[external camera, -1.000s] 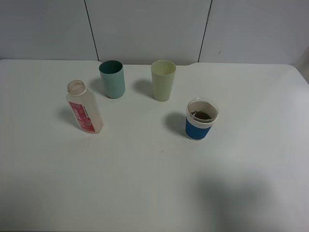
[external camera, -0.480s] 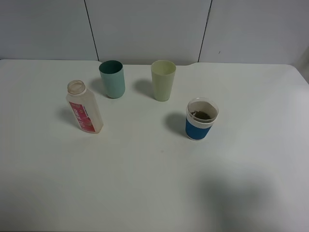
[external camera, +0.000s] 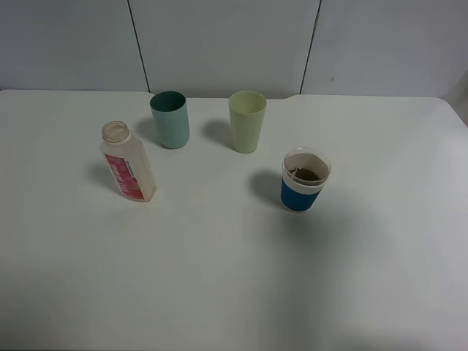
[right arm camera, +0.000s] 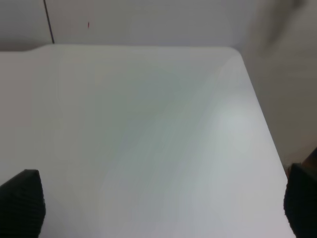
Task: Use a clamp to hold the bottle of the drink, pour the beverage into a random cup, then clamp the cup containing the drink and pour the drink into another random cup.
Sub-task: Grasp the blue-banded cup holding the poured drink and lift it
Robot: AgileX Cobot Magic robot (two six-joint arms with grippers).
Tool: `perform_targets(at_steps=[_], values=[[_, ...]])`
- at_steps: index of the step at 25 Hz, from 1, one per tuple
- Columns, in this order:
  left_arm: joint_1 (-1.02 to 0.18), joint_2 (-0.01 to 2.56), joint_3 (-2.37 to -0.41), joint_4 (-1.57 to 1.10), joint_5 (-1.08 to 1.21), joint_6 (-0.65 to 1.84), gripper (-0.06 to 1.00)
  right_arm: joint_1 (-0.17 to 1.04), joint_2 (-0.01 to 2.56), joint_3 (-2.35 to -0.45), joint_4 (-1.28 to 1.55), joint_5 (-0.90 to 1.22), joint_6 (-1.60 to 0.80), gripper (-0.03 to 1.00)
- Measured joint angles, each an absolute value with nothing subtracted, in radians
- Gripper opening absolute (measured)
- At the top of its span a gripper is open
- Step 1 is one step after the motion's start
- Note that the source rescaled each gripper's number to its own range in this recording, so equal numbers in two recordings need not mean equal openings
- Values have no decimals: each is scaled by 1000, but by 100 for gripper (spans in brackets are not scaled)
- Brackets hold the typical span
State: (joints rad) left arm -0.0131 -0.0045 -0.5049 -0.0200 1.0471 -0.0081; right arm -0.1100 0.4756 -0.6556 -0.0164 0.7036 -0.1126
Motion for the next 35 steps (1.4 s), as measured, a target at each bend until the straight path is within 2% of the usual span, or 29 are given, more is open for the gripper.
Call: perform_targets(at_steps=[16,27,35], values=[[-13,-5,-505,-20,1048,-7,100,-88,950,-662,-43,158,-107,89],[-13,-5,-505,-20,1048,-8,100,246,1128,-662,-74,-63,-83,89],[-13,-5,-505,-20,1048,-7,100,370,1140,-609,-78,-111,-58,89]])
